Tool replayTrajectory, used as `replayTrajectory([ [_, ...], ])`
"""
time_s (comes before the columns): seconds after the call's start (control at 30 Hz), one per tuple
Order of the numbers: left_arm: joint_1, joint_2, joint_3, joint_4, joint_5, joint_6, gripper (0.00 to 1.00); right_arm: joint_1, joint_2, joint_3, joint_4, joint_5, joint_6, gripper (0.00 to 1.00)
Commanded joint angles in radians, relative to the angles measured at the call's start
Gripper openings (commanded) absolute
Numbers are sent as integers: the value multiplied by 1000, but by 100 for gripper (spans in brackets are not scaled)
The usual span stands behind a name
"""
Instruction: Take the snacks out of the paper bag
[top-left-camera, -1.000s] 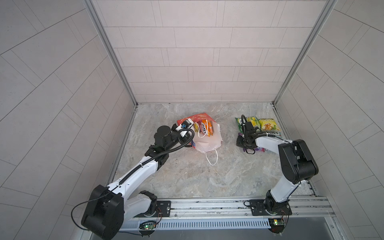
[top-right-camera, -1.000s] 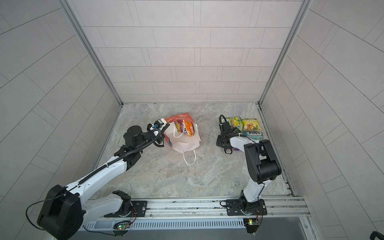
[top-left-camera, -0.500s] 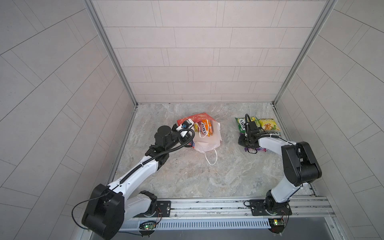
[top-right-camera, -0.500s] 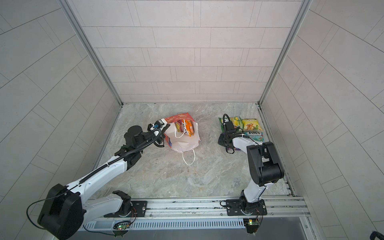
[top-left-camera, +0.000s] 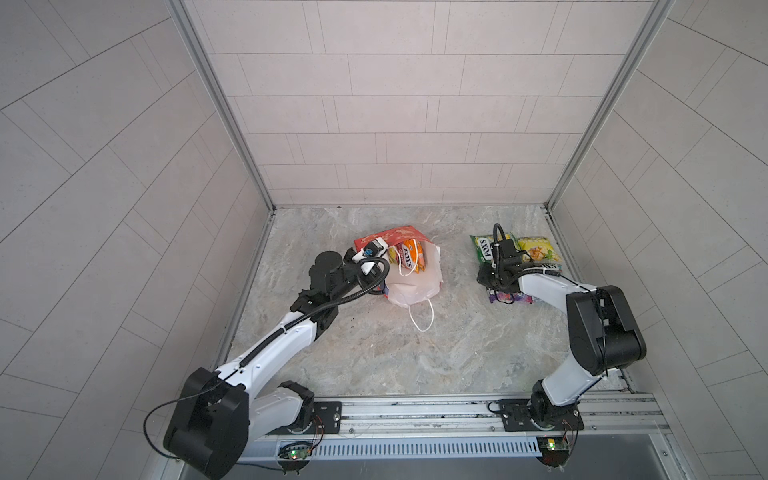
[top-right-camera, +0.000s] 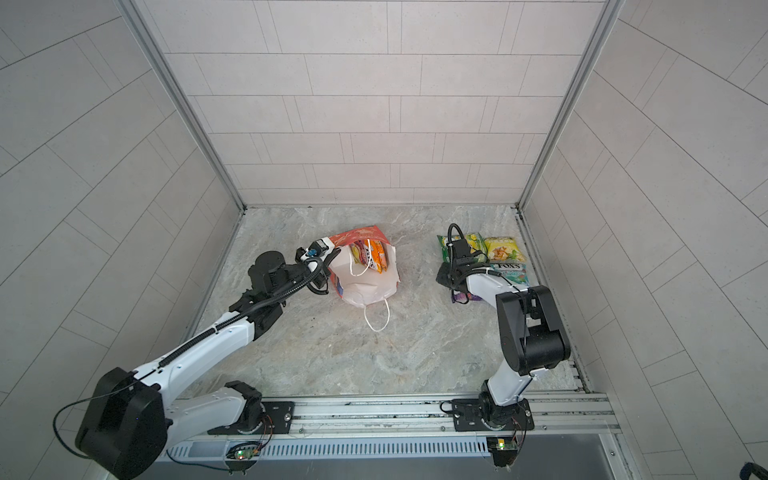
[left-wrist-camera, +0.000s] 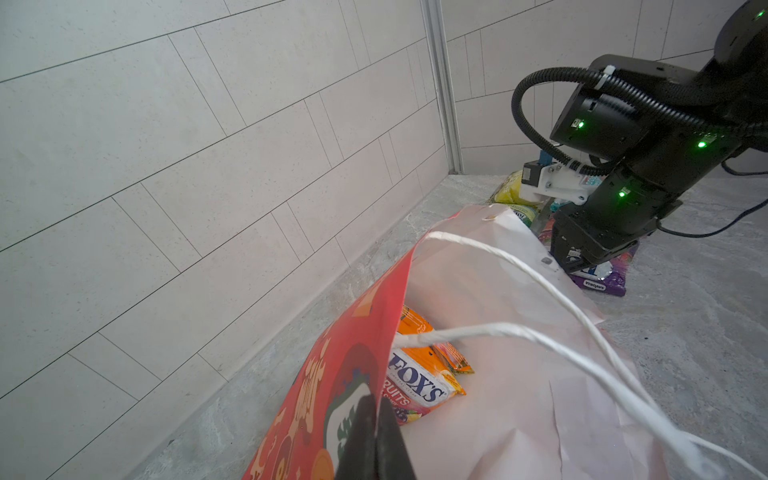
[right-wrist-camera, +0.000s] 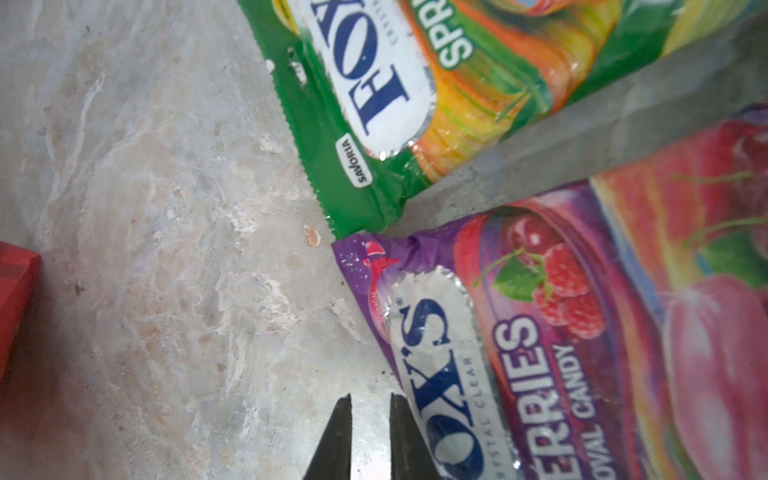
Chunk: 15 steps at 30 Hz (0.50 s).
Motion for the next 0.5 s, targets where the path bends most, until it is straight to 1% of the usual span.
replayTrajectory([
  [0.0,-3,-11,8,26,14,-14,0,-18,10,14,-20,54,31,18],
  [0.1,-2,-12,9,26,16,-17,0,-17,-21,16,-15,40,17,19],
  [0.17,-2,-16,10,25,18,-21,0,0,-78,9,2,19,-12,19],
  [0.27,-2,-20,23,6,23,-29,0,53,-231,-42,83,-14,-81,22],
  [0.33,-2,-23,28,-5,23,-34,0,92,-350,-113,202,-44,-120,25],
  [0.4,-2,-21,33,-5,20,-41,0,142,-465,-193,324,-71,-149,23],
  [0.47,-2,-20,42,-14,17,-47,0,218,-561,-237,381,-52,-204,22],
])
